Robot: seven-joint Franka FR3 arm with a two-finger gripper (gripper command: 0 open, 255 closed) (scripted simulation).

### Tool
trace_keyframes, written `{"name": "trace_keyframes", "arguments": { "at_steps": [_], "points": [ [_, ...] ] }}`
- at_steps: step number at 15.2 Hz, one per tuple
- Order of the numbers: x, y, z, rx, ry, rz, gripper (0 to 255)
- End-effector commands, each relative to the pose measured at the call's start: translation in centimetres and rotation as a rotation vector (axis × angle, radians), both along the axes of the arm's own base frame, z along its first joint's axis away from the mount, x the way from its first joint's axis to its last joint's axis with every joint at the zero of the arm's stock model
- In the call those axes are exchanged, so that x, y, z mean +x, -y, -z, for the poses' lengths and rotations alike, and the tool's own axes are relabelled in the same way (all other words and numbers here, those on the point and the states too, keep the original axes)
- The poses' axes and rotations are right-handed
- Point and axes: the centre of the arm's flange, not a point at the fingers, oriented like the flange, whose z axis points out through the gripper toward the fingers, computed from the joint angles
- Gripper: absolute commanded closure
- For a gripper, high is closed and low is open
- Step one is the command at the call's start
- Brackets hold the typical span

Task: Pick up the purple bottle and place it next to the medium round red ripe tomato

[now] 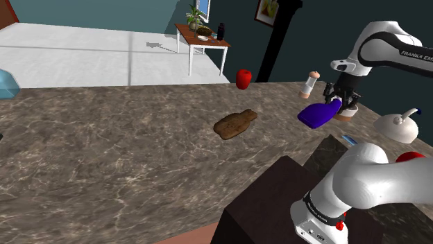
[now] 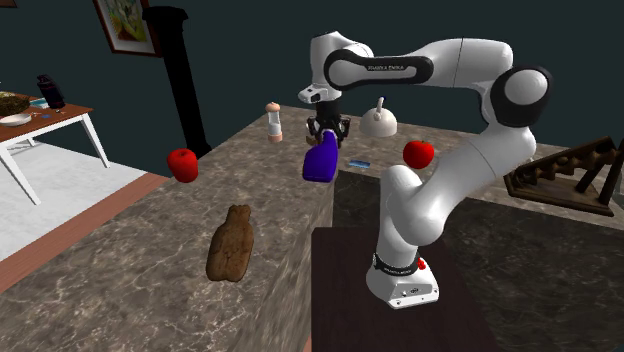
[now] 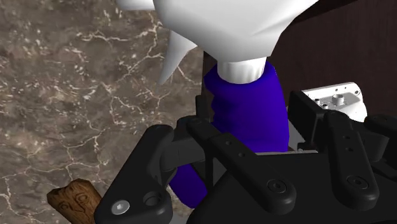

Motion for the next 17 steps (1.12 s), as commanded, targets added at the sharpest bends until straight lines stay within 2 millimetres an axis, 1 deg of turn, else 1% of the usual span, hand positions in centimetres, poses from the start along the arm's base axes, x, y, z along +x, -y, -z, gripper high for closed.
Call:
{"name": "trace_keyframes", "arguments": {
  "at_steps": [1, 17],
  "points": [
    [-1.7, 1.7, -0.3, 0.000, -0.001, -0.001, 255],
    [-16.1, 17.2, -0.3, 0.000, -0.001, -0.001, 255]
  ]
}}
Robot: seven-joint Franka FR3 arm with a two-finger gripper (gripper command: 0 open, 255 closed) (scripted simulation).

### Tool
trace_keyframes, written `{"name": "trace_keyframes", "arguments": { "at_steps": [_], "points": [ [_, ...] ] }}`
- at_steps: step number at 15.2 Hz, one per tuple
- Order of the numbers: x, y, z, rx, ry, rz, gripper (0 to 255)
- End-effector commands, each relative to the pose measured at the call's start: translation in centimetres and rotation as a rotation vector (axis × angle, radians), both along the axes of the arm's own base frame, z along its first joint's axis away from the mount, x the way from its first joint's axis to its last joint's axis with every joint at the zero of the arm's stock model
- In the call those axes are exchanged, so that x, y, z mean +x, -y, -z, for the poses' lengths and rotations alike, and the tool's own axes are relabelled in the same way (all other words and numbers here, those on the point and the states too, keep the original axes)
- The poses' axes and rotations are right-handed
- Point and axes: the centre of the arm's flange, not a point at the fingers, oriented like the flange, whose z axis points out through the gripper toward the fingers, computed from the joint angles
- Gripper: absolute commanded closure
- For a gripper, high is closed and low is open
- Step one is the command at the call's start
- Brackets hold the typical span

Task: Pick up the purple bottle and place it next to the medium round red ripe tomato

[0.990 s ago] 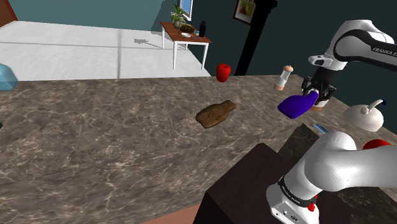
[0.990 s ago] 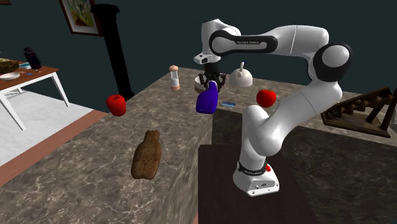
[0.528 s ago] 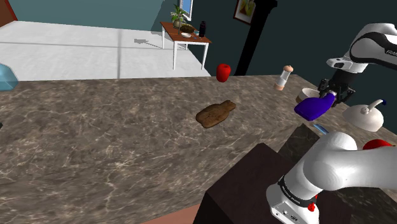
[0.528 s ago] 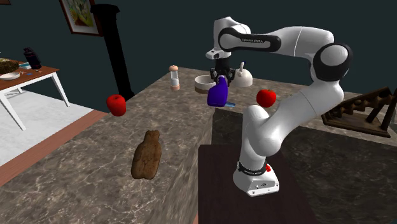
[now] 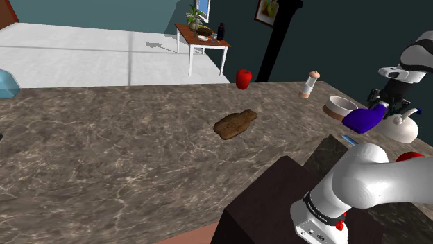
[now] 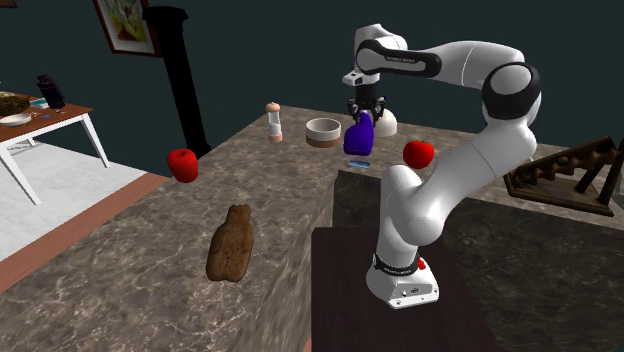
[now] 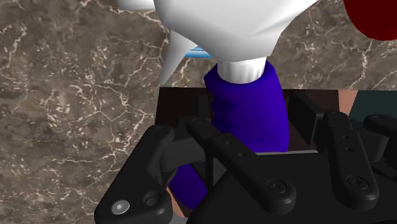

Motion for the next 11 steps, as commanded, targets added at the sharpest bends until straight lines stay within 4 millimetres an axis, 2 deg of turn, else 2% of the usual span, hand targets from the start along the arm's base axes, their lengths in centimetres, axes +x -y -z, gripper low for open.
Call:
{"name": "trace_keyframes", "arguments": {
  "at_steps": [1, 11],
  "points": [
    [-2.1, 1.9, 0.1, -0.001, -0.001, -0.001, 255],
    [-11.1, 11.6, 0.1, -0.001, -0.001, -0.001, 255]
  ]
}}
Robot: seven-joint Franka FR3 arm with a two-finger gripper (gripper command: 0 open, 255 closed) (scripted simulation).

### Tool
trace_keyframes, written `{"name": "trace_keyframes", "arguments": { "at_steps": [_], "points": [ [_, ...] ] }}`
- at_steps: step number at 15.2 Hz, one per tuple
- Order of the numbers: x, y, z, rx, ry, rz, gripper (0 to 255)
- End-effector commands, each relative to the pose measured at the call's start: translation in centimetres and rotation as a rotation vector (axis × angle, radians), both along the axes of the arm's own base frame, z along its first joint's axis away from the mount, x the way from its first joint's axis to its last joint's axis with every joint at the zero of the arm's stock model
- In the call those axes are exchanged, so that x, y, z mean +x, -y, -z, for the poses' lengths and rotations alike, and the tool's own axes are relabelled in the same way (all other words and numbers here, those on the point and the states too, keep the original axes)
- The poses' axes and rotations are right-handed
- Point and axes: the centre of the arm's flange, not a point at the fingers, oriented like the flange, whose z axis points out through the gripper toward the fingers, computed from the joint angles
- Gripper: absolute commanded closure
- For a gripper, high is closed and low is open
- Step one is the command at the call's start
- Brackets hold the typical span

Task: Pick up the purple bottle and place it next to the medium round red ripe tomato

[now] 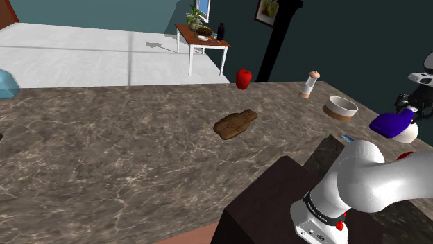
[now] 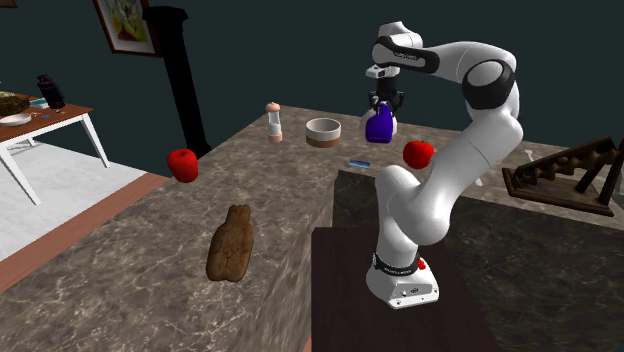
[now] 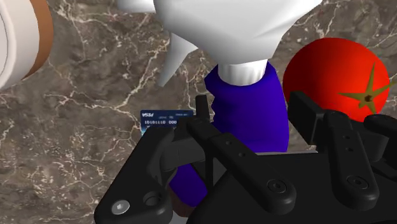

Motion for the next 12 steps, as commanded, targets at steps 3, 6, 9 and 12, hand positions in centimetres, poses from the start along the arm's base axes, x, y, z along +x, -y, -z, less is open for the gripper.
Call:
{"name": "trace_keyframes", "arguments": {
  "at_steps": [3, 6, 9, 12],
  "points": [
    [-3.8, 3.8, -0.2, 0.000, -0.001, 0.000, 255],
    [-6.5, 6.7, -0.2, 0.000, -0.001, 0.000, 255],
    [-9.2, 9.6, -0.2, 0.000, -0.001, 0.000, 255],
    [-10.0, 10.5, 0.9, 0.000, -0.001, 0.000, 255]
  ]
}}
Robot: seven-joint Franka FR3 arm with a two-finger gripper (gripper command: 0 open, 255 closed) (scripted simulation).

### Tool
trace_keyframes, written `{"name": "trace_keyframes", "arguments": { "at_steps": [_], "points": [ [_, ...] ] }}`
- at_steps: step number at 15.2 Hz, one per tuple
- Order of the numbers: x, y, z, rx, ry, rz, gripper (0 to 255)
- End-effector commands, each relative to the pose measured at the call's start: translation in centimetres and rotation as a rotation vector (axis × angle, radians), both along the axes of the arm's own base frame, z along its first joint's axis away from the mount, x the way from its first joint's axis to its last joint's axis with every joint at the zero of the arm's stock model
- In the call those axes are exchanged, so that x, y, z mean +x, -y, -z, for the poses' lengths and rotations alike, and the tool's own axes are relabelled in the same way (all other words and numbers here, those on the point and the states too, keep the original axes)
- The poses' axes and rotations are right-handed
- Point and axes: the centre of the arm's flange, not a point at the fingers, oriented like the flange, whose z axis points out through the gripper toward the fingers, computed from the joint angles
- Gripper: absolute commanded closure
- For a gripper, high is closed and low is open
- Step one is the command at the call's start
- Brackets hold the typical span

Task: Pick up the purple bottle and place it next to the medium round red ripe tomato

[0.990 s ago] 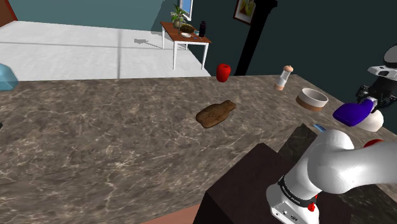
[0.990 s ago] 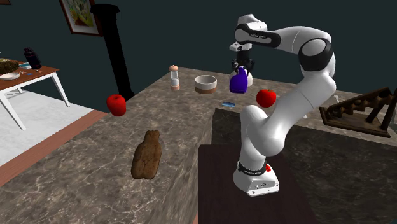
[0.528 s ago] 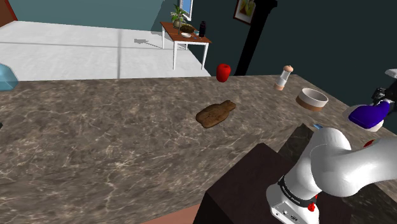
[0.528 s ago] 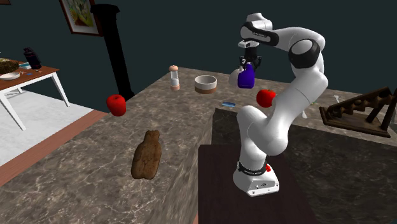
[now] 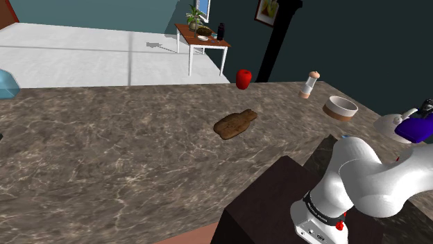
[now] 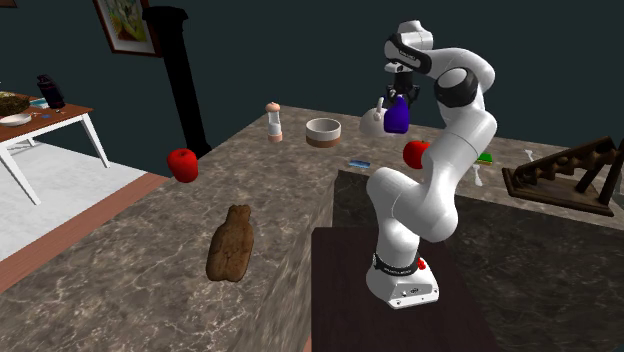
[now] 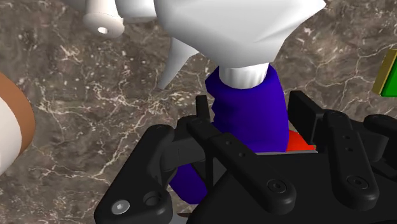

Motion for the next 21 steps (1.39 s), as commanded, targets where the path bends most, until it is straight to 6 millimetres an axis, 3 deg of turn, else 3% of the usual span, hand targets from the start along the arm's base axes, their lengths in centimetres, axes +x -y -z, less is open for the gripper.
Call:
{"name": "trace_keyframes", "arguments": {
  "at_steps": [1, 21],
  "points": [
    [-0.3, 0.3, 1.0, 0.000, -0.001, 0.000, 255],
    [-0.3, 0.3, 11.5, 0.000, -0.001, 0.000, 255]
  ]
}}
